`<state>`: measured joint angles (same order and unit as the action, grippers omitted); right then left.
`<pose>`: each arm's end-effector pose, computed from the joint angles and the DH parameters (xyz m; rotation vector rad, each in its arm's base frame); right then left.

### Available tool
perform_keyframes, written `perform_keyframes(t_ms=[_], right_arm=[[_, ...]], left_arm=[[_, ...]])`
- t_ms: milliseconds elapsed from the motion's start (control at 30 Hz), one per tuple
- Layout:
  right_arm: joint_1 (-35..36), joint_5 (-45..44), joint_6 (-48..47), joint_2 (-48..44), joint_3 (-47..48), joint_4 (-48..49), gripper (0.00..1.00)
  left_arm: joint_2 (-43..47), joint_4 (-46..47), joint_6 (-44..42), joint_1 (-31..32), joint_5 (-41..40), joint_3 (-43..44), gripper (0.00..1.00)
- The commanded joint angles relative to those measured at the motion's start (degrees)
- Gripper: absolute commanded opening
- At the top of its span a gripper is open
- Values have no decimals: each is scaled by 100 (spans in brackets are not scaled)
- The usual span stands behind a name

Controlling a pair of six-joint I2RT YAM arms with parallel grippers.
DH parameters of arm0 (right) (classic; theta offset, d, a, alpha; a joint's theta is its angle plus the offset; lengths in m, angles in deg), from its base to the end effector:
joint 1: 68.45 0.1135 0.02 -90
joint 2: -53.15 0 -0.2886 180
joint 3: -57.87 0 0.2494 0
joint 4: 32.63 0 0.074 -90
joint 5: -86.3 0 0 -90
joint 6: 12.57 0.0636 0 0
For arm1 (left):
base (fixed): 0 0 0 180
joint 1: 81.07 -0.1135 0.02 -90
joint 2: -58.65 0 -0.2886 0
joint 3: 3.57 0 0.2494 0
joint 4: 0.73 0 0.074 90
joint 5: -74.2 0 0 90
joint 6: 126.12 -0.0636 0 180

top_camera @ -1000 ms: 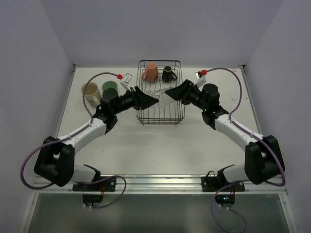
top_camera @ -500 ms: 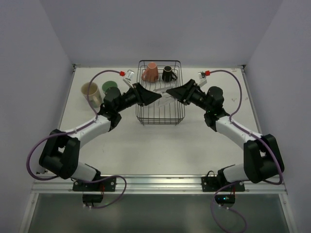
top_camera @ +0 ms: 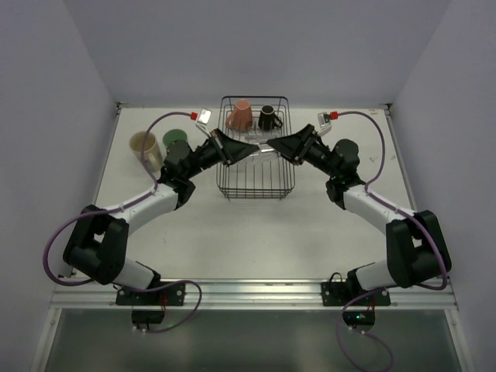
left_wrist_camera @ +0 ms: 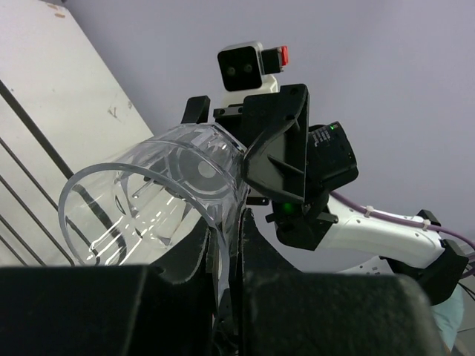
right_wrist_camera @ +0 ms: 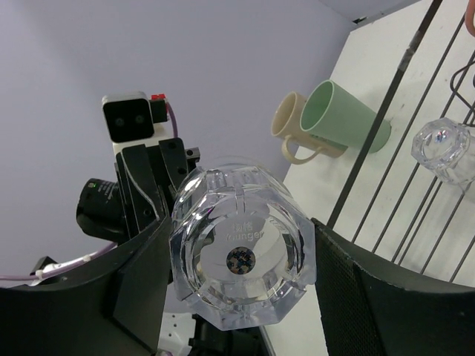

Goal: Unload the cups from the dish rack

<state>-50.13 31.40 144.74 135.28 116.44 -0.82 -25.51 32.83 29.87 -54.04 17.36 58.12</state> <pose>0.3054 0.1396 0.3178 0.1299 1.6796 1.6097 0.2924 -0.1882 0.3298 0.0118 1.6556 -1.6914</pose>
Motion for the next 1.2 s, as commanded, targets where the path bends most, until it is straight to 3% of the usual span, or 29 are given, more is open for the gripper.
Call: perform_keyframes(t_ms=[0, 33, 133, 167, 267, 500, 633, 800, 1167], right_arm=[[83, 42, -130, 49, -78, -100, 45], [83, 50, -165, 40, -79, -100, 60], [75, 85, -165, 31, -70, -109, 78], [75, 94, -165, 14, -78, -109, 90], [57, 173, -157, -4, -43, -109, 99], [-75, 191, -148, -197, -70, -109, 99], [-303, 209, -139, -302, -192, -109, 99], [-558, 279, -156, -373, -377, -109, 99], [-690, 121, -674, -627, -527, -450, 99]], left_arm=[[137, 42, -693, 119, -65, 136, 0], [145, 24, -702, 119, -74, 145, 0], [189, -20, -729, 119, -83, 163, 0], [216, -46, -729, 119, -91, 171, 0], [251, -72, -720, 119, -117, 180, 0], [356, -265, -833, 119, -170, 294, 0], [532, -835, -1202, 119, -267, 540, 0], [1041, -2628, -2335, 119, -898, 1199, 0], [1798, -7030, -4207, -127, -3790, 2201, 0]])
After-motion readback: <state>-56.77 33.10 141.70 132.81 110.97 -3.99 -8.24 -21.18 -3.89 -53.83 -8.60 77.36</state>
